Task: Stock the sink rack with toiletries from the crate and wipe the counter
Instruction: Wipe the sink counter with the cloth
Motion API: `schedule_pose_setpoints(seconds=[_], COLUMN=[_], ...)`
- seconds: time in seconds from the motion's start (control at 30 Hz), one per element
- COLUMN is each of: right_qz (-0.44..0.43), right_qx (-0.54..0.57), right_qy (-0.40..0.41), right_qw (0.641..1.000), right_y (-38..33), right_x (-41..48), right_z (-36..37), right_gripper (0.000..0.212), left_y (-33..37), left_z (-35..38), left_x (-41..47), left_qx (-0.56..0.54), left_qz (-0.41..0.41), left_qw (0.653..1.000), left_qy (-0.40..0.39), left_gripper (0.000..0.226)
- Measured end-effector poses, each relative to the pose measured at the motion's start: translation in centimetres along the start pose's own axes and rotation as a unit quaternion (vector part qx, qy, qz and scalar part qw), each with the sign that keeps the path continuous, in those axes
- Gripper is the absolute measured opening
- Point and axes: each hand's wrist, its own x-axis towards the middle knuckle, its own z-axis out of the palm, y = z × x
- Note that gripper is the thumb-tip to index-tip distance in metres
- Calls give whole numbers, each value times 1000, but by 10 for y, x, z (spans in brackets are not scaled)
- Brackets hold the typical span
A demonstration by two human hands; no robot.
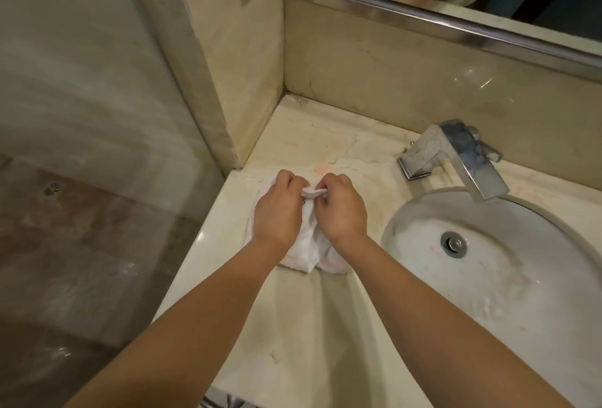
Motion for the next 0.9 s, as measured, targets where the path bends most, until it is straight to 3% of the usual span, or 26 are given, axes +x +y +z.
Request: schedule_pose_setpoints(seconds=[0.57,0.9], right_qz=[-17,-43], right_qx=[60,-85], right_qy=[59,39], right_qw=[996,995], right_y=[-5,6], right_x=[128,169], right_z=[-6,-19], right_gripper=[12,18], left_y=[3,20], left_z=[5,7], left_x=[140,174], left_qx=[0,-47], left_qz=[39,-24], left_qw=[997,988], left_qy=[62,143], left_gripper=[33,20])
